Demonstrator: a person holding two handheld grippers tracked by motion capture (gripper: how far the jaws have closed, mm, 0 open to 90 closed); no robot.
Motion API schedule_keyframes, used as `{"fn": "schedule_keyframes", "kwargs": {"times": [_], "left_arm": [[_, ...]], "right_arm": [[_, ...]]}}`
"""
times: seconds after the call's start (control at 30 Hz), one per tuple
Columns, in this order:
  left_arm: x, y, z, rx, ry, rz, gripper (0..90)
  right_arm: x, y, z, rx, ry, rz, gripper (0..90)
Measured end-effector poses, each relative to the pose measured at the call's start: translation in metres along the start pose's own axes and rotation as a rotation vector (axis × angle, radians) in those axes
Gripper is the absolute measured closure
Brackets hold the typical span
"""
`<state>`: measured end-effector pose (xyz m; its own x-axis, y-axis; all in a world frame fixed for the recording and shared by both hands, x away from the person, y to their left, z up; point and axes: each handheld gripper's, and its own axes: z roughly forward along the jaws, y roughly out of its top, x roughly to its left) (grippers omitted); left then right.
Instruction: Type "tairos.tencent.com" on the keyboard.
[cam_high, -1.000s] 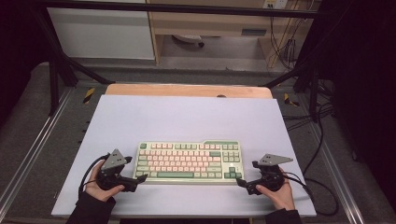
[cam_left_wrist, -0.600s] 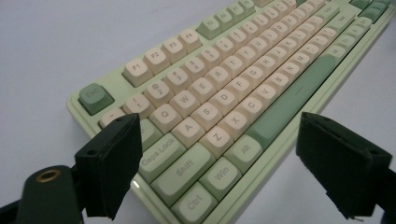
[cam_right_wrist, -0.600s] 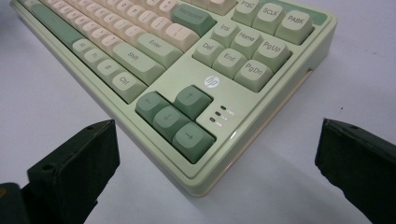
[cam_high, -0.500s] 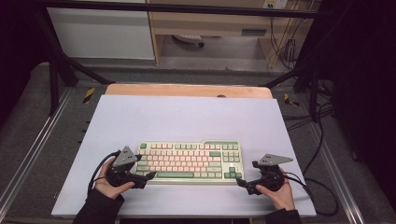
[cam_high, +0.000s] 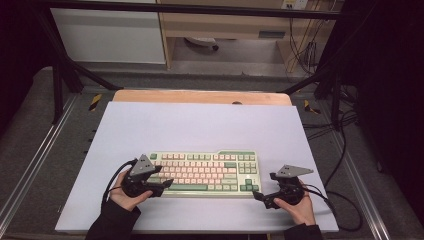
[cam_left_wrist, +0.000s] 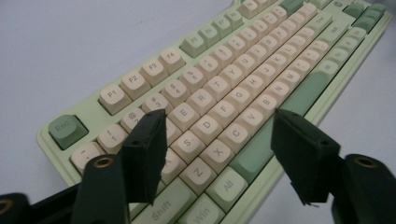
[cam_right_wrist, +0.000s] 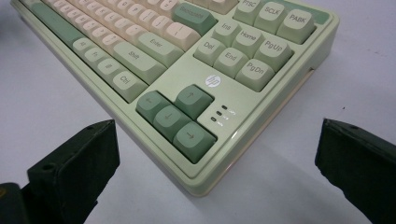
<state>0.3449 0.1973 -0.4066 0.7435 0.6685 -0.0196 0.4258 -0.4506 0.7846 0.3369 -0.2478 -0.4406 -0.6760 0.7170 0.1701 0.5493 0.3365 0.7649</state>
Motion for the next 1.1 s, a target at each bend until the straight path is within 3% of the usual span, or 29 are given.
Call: {"fn": "schedule_keyframes", "kwargs": {"times": [0.3, 0.63, 0.9, 1.1], "left_arm": [[-0.003, 0.007, 0.008, 0.003, -0.013, 0.002, 54.3], [-0.004, 0.015, 0.018, 0.006, -0.038, -0.041, 75.9], [-0.005, 0.020, 0.028, 0.016, -0.036, -0.045, 86.8], [-0.006, 0.023, 0.032, 0.018, -0.033, -0.041, 89.6]], "right_arm": [[0.000, 0.000, 0.001, 0.003, 0.000, -0.005, 0.3], [0.000, 0.000, 0.000, 0.000, 0.001, -0.007, 0.3], [0.000, 0.000, 0.000, 0.000, 0.002, -0.004, 0.3], [0.000, 0.000, 0.001, 0.001, 0.003, -0.007, 0.3]]}}
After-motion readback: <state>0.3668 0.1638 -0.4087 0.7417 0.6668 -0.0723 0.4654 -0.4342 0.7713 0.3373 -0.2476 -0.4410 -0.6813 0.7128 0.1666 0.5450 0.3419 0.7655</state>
